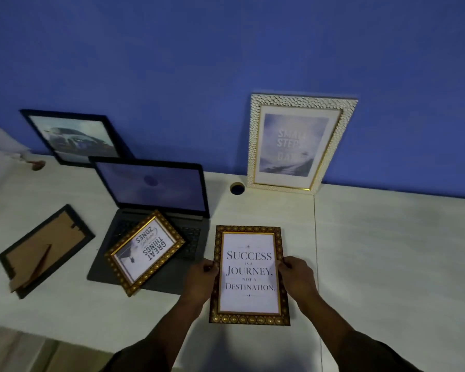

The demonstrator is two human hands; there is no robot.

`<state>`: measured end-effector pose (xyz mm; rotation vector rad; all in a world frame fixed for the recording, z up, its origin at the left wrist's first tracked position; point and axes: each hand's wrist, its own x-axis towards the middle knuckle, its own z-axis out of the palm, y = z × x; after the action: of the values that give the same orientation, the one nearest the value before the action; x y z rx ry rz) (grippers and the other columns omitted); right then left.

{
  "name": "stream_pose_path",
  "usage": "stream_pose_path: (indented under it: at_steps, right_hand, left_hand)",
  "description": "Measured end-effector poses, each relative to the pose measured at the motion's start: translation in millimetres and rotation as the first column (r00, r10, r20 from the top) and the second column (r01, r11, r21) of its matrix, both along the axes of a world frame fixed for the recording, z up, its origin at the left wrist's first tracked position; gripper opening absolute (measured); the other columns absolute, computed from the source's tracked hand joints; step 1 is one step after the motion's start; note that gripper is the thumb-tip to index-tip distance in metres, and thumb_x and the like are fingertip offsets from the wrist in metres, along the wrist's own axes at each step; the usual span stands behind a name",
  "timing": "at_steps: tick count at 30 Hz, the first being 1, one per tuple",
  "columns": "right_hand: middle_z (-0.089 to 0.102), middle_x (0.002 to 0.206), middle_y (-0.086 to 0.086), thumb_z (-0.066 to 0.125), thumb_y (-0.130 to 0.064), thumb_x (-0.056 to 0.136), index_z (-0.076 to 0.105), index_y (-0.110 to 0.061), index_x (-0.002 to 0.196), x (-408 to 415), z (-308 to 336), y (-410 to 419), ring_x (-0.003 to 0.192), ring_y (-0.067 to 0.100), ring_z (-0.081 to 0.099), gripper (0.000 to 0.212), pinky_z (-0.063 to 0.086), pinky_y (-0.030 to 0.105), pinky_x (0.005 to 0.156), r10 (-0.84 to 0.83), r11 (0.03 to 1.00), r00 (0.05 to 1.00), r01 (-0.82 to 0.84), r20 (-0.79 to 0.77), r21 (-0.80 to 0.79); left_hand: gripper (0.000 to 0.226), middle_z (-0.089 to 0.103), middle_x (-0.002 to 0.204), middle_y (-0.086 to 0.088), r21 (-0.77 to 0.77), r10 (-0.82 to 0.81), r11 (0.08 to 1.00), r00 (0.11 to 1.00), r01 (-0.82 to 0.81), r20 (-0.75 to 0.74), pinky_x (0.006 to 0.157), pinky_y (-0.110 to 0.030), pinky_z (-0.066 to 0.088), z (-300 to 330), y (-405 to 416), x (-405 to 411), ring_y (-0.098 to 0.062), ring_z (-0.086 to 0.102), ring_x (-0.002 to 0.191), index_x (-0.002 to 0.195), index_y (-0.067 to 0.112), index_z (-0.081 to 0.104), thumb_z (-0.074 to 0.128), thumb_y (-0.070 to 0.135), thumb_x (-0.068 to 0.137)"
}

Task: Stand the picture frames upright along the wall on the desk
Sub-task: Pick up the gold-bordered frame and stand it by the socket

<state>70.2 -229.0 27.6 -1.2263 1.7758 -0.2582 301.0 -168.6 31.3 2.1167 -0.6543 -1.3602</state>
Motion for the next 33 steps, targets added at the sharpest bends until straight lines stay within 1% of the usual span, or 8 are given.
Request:
stream_pose_path:
  at_steps: [4, 9, 12, 16, 20, 26, 31, 33]
  right_hand:
    - [0.075, 0.092, 0.002, 0.055, -0.026, 0.1, 0.074, -0.014, 0.096, 51.6, 28.5, 14.7, 0.085, 0.022, 0.07, 0.023, 0.057, 0.038, 0.08, 0.108, 0.986, 0.994, -0.106, 0.01, -0.125]
    - [0.072, 0.111, 0.007, 0.055, -0.031, 0.101, 0.072, -0.013, 0.115, 148.6, 71.8, 53.1, 0.101, 0.027, 0.068, 0.028, 0.05, 0.032, 0.08, 0.227, 0.936, 0.974, -0.219, 0.0, -0.275]
    - [0.074, 0.104, 0.007, 0.058, -0.031, 0.098, 0.073, -0.015, 0.106, 230.7, 99.3, 92.1, 0.094, 0.027, 0.068, 0.023, 0.054, 0.037, 0.081, 0.329, 0.889, 0.944, -0.3, 0.026, -0.346]
    - [0.073, 0.095, 0.0, 0.061, -0.027, 0.098, 0.072, -0.018, 0.097, 295.1, 123.2, 116.4, 0.082, 0.015, 0.065, 0.015, 0.048, 0.028, 0.067, 0.396, 0.853, 0.907, -0.306, 0.142, -0.424]
    - [0.073, 0.086, -0.004, 0.061, -0.028, 0.098, 0.071, -0.022, 0.09, 374.1, 148.8, 152.5, 0.081, 0.015, 0.069, 0.014, 0.056, 0.034, 0.072, 0.531, 0.799, 0.826, -0.414, 0.189, -0.436]
    - [0.072, 0.089, -0.003, 0.061, -0.023, 0.099, 0.072, -0.018, 0.098, 460.5, 173.1, 170.9, 0.078, 0.008, 0.065, 0.012, 0.043, 0.018, 0.059, 0.692, 0.673, 0.708, -0.56, 0.143, -0.484]
    - [0.072, 0.093, -0.005, 0.064, -0.031, 0.095, 0.073, -0.026, 0.101, 518.3, 166.9, 154.9, 0.085, 0.016, 0.07, 0.013, 0.061, 0.041, 0.076, 0.745, 0.615, 0.66, -0.623, 0.098, -0.484]
    - [0.068, 0.089, -0.007, 0.066, -0.029, 0.095, 0.071, -0.022, 0.098, 539.4, 161.6, 144.4, 0.082, 0.012, 0.069, 0.009, 0.062, 0.039, 0.074, 0.752, 0.617, 0.647, -0.625, 0.125, -0.477]
  left_hand:
    - [0.014, 0.068, 0.08, -0.01, -0.105, 0.084, 0.991, 0.996, -0.082, 0.013, 0.068, -0.035, 0.046, 18.5, 38.4, 45.0, -0.02, 0.06, 0.073, 0.083, 0.009, 0.062, 0.058, 0.01, 0.096]
    - [0.011, 0.074, 0.09, -0.003, -0.259, 0.241, 0.941, 0.969, -0.22, 0.054, 0.073, -0.034, 0.052, 58.7, 110.3, 121.2, -0.022, 0.069, 0.086, 0.086, 0.017, 0.067, 0.061, 0.012, 0.094]
    - [0.007, 0.075, 0.092, 0.0, -0.359, 0.348, 0.883, 0.935, -0.301, 0.072, 0.072, -0.031, 0.053, 88.2, 176.3, 191.6, -0.02, 0.07, 0.09, 0.093, 0.019, 0.069, 0.064, 0.015, 0.095]
    - [0.006, 0.076, 0.083, 0.001, -0.422, 0.388, 0.853, 0.914, -0.308, 0.117, 0.079, -0.038, 0.055, 115.4, 221.4, 247.3, -0.02, 0.072, 0.086, 0.087, 0.024, 0.069, 0.067, 0.021, 0.092]
    - [0.003, 0.076, 0.087, -0.007, -0.497, 0.518, 0.768, 0.848, -0.403, 0.114, 0.078, -0.039, 0.055, 141.7, 279.6, 307.3, -0.028, 0.073, 0.089, 0.09, 0.015, 0.07, 0.067, 0.015, 0.092]
    - [0.009, 0.077, 0.083, -0.004, -0.535, 0.617, 0.709, 0.771, -0.458, 0.158, 0.082, -0.042, 0.058, 158.5, 324.9, 372.3, -0.022, 0.074, 0.085, 0.087, 0.017, 0.071, 0.066, 0.015, 0.093]
    - [0.007, 0.077, 0.083, -0.003, -0.534, 0.646, 0.702, 0.738, -0.472, 0.196, 0.075, -0.034, 0.055, 158.7, 319.4, 416.2, -0.018, 0.074, 0.083, 0.089, 0.014, 0.071, 0.066, 0.014, 0.094]
    - [0.007, 0.078, 0.081, -0.001, -0.518, 0.64, 0.714, 0.739, -0.471, 0.21, 0.076, -0.035, 0.057, 151.3, 309.8, 437.4, -0.015, 0.075, 0.081, 0.087, 0.016, 0.071, 0.068, 0.017, 0.093]
